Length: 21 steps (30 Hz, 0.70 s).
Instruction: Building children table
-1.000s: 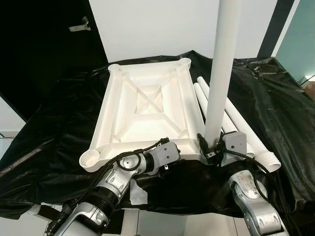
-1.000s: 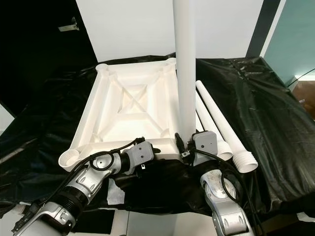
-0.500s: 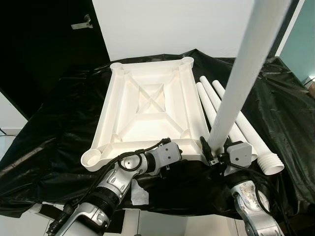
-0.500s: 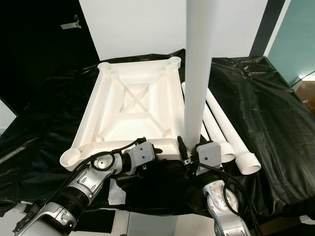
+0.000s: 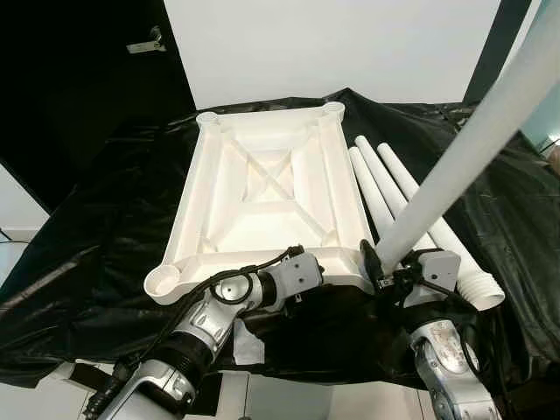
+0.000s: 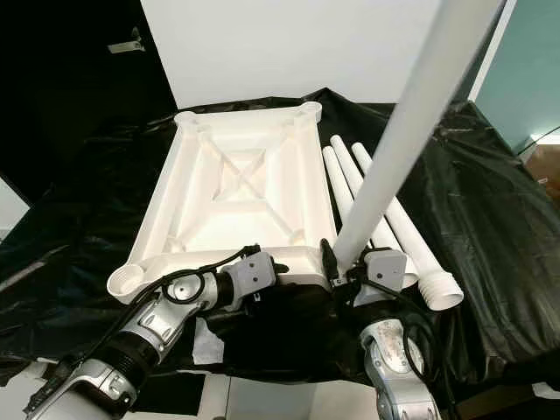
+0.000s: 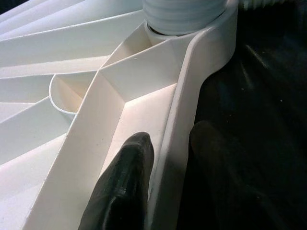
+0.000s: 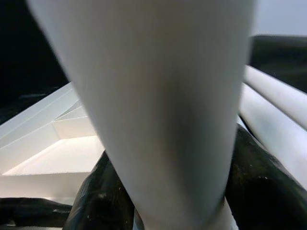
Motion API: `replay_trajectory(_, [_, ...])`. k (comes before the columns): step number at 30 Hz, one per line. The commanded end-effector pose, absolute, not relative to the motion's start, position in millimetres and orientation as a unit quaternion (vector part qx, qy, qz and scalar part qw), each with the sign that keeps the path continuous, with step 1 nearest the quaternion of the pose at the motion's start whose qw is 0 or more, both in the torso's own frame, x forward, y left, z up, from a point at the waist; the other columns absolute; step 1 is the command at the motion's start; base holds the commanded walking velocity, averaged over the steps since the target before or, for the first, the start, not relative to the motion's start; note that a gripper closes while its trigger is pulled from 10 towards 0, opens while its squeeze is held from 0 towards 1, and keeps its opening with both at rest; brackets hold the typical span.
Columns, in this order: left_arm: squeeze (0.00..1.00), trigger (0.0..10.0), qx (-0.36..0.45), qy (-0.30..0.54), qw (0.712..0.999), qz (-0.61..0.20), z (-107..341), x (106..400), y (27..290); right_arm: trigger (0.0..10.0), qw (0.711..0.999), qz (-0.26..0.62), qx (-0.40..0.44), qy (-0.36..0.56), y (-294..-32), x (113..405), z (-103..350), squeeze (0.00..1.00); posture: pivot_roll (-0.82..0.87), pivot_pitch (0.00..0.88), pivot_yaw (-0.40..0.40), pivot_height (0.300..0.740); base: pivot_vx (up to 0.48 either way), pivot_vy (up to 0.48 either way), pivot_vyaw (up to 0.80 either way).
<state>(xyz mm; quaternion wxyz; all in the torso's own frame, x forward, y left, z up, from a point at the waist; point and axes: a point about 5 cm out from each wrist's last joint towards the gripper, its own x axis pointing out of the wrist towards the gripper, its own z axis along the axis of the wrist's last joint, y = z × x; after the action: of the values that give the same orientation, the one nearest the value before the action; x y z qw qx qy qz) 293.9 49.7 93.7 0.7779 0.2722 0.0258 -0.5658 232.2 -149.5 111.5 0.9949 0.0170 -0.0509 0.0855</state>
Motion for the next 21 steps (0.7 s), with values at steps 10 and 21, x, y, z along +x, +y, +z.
replay_trajectory(10, [0.0,10.0,0.284,0.055,0.776,-0.561,84,294,58,10.0,0.98,0.094,0.054,0.169,-160,232,76,0.0,-0.12,0.027,0.073,0.74,0.0,0.0,0.0])
replay_trajectory(21, [0.0,10.0,0.28,0.056,0.778,-0.559,83,293,56,10.0,0.977,0.128,0.036,0.17,-152,239,103,0.0,-0.13,0.031,0.064,0.74,0.0,0.0,0.0])
